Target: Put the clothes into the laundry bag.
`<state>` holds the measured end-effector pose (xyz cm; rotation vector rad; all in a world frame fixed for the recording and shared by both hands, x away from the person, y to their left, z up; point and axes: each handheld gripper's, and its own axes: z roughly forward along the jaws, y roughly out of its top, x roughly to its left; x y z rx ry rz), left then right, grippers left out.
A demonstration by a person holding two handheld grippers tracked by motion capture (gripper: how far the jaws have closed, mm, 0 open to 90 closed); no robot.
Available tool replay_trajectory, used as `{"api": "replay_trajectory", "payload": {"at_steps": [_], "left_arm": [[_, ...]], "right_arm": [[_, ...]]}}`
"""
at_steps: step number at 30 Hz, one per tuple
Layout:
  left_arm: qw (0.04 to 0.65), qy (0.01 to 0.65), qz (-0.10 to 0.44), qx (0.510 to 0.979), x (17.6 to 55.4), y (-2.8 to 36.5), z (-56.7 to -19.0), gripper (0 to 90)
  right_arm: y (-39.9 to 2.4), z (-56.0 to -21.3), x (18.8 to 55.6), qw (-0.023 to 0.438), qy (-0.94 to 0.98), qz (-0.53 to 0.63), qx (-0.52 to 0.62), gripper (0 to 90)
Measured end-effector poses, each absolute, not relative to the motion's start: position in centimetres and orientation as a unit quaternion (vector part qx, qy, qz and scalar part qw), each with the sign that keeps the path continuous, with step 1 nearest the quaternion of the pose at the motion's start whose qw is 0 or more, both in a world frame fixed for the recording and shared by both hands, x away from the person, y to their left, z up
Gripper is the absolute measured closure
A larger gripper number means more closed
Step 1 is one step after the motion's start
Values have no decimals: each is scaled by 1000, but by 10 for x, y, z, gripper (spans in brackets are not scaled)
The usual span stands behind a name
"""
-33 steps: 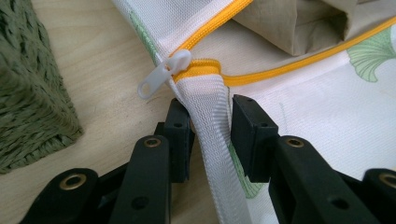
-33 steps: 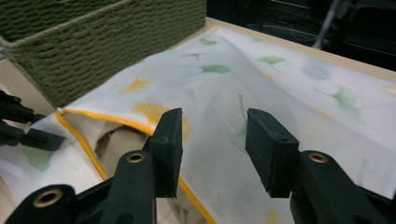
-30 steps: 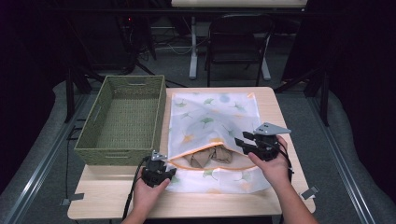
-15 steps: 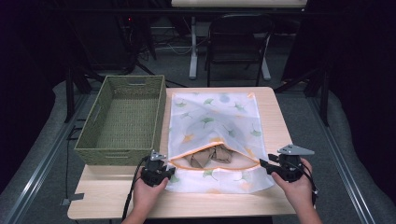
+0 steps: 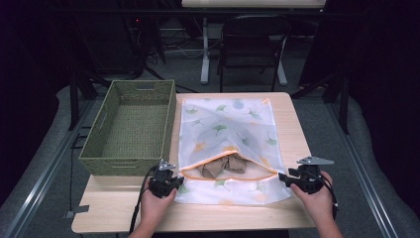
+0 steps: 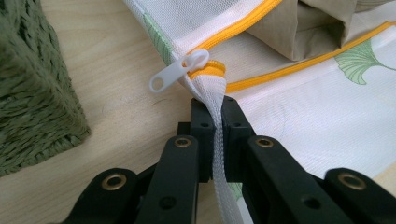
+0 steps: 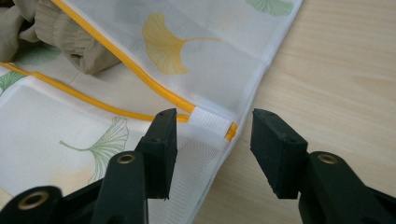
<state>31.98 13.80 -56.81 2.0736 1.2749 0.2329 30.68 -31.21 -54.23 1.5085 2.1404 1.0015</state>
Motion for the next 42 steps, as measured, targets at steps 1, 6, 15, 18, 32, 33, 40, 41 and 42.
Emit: {"api": "replay_trajectory", "payload": {"at_steps": [1, 6, 15, 18, 32, 33, 40, 41, 42], "left_arm": [[340, 490, 89, 798, 320, 138, -568, 868], [341, 491, 87, 797, 321, 139, -568, 872], [342, 493, 88, 795, 322, 139, -567, 834], [343, 493, 88, 795, 322, 138, -568, 821], [342, 492, 88, 796, 322, 136, -568, 797], [342, 492, 88, 796, 322, 136, -568, 795], [342, 491, 85, 797, 322, 136, -569, 789], [342, 491, 84, 797, 322, 136, -569, 789], [342, 492, 84, 797, 322, 136, -569, 789]], "right_arm": [[-312, -544, 307, 161, 753, 350, 533, 493], [-314, -552, 310, 143, 754, 342, 542, 464], [-314, -558, 309, 130, 754, 341, 546, 463], [-315, -559, 309, 129, 753, 340, 548, 465], [-310, -564, 310, 112, 761, 336, 544, 482], [-309, -564, 310, 113, 760, 337, 545, 484], [-308, -566, 312, 110, 765, 335, 539, 499], [-307, -566, 312, 111, 765, 335, 538, 502], [-307, -566, 312, 113, 766, 334, 537, 508]]}}
